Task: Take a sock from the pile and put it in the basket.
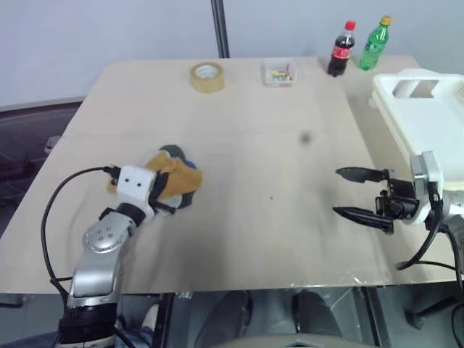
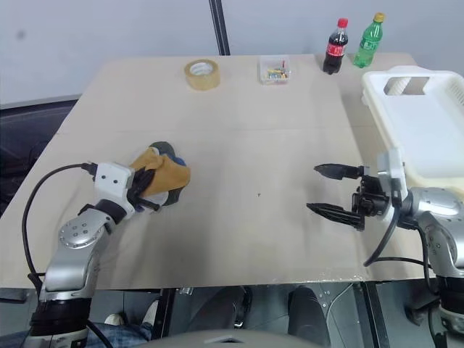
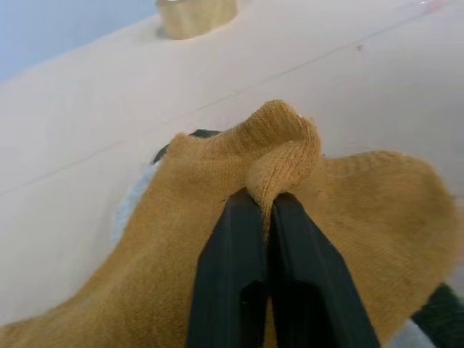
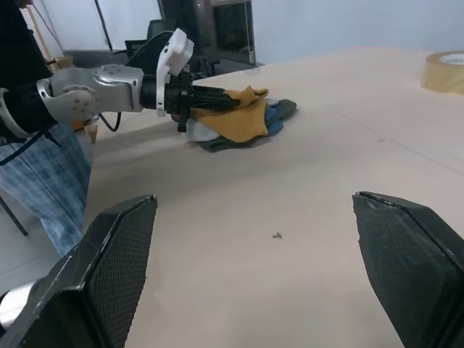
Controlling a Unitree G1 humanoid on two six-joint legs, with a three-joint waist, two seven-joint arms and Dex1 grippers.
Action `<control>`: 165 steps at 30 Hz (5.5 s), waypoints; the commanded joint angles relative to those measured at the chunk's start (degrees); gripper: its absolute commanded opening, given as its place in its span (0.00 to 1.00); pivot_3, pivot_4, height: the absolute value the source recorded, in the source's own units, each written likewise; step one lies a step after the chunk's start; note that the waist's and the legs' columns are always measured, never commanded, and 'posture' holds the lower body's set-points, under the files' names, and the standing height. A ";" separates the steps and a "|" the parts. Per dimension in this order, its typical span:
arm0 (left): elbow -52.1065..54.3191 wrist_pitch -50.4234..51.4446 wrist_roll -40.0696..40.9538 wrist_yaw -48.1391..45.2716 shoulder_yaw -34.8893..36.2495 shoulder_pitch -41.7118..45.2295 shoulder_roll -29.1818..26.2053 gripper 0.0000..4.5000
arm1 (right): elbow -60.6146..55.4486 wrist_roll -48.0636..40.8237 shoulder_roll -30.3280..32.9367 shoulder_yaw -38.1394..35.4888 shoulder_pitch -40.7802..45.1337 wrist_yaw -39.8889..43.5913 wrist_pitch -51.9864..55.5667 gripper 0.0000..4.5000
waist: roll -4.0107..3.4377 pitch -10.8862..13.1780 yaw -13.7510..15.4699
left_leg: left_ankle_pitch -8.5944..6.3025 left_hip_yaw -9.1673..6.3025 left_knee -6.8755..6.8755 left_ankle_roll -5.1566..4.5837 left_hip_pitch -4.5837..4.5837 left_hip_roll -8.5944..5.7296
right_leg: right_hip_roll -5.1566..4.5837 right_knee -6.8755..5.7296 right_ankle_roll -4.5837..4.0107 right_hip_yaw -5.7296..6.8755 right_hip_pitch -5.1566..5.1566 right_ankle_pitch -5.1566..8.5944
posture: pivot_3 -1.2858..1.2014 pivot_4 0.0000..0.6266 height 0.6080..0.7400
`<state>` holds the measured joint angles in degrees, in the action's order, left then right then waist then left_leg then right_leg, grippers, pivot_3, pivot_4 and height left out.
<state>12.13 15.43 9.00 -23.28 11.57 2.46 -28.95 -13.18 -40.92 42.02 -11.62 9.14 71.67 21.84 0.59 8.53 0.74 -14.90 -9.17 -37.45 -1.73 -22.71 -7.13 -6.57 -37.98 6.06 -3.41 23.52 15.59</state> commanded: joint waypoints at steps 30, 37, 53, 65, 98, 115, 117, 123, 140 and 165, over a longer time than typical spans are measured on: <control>-4.94 16.64 0.92 -2.28 -30.26 25.06 27.34 0.59 | -1.78 0.15 -1.55 -2.29 -3.98 -2.76 -3.72 1.00 | 0.10 0.02 0.01 | 0.00 -0.11 -0.44 -0.02 -0.18 -0.17 | -0.08 -0.11 0.04 0.07 -0.04 -0.02 | 0.52 0.24 1.00; 2.02 14.01 4.60 -4.93 -24.01 21.50 23.18 0.65 | -2.05 -0.01 -1.68 -1.64 -3.08 -4.00 -3.41 1.00 | 0.09 0.02 -0.03 | 0.00 -0.12 -0.49 -0.02 -0.16 -0.15 | -0.05 -0.16 0.06 0.06 -0.04 -0.03 | 0.52 0.24 1.00; 11.23 12.87 -5.16 -4.64 -14.05 3.12 -3.32 0.65 | -0.54 0.47 -1.44 -0.42 -1.85 -3.15 -3.22 1.00 | 0.06 0.01 0.07 | -0.02 -0.22 -0.50 -0.05 -0.14 -0.17 | -0.05 -0.12 0.06 0.10 -0.04 -0.03 | 0.52 0.24 1.00; 4.54 8.27 -13.01 3.55 -15.25 4.15 0.40 0.59 | 1.14 1.21 -1.30 0.87 0.33 -2.11 -2.59 1.00 | 0.05 0.00 0.07 | -0.03 -0.25 -0.50 -0.05 -0.12 -0.16 | -0.06 -0.13 0.06 0.15 -0.07 -0.03 | 0.52 0.24 1.00; 6.71 9.27 -7.89 -4.31 -22.18 4.10 3.29 0.02 | -0.72 2.40 -3.32 1.59 -1.71 -4.53 -3.46 1.00 | 0.05 0.00 -0.17 | -0.03 -0.25 -0.50 -0.05 -0.10 -0.15 | -0.03 -0.12 0.06 0.14 -0.13 -0.03 | 0.52 0.24 1.00; -11.84 0.91 -8.90 7.47 -1.33 5.15 -1.93 0.02 | 2.90 3.78 -4.14 3.87 1.08 -3.17 -4.89 1.00 | -0.13 -0.12 -0.04 | -0.03 -0.23 -0.39 -0.05 0.19 -0.15 | -0.06 -0.08 0.07 0.13 -0.28 -0.03 | 0.52 0.24 1.00; -11.12 0.92 -6.77 5.59 -0.92 5.19 -1.47 0.16 | 3.45 4.01 -4.21 4.06 1.57 -2.85 -5.05 1.00 | -0.13 -0.12 -0.05 | -0.03 -0.27 -0.39 -0.05 0.17 -0.15 | -0.06 -0.09 0.06 0.16 -0.28 -0.03 | 0.52 0.24 1.00; -9.38 3.02 -6.35 4.84 -1.92 5.52 -0.91 0.66 | 3.86 4.28 -4.28 4.37 2.06 -2.46 -5.26 1.00 | -0.13 -0.12 -0.01 | -0.03 -0.29 -0.39 -0.05 0.13 -0.15 | -0.07 -0.06 0.06 0.17 -0.27 -0.03 | 0.52 0.24 1.00; -10.00 1.36 -8.51 6.73 -2.83 7.64 0.58 0.01 | 5.63 5.75 -5.85 4.29 -0.35 -1.97 -8.01 1.00 | -0.12 -0.12 -0.09 | -0.03 -0.35 -0.39 -0.05 0.08 -0.17 | -0.08 -0.05 0.06 0.22 -0.27 -0.03 | 0.52 0.24 1.00; 5.05 20.53 -0.22 1.16 -18.02 15.78 12.12 0.01 | 3.73 6.19 -6.05 3.10 -0.97 -4.84 -7.58 1.00 | -0.08 -0.10 -0.01 | -0.03 -0.48 -0.54 -0.05 -0.08 -0.24 | -0.11 -0.04 0.07 0.34 -0.28 -0.03 | 0.52 0.24 1.00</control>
<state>13.48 35.46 8.13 -21.40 -5.35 18.03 -17.04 -7.14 -34.25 35.71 -7.20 8.42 67.29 14.72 0.51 8.43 0.73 -14.93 -9.65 -38.00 -1.77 -22.80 -7.37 -6.68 -38.02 6.12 -3.06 23.24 15.56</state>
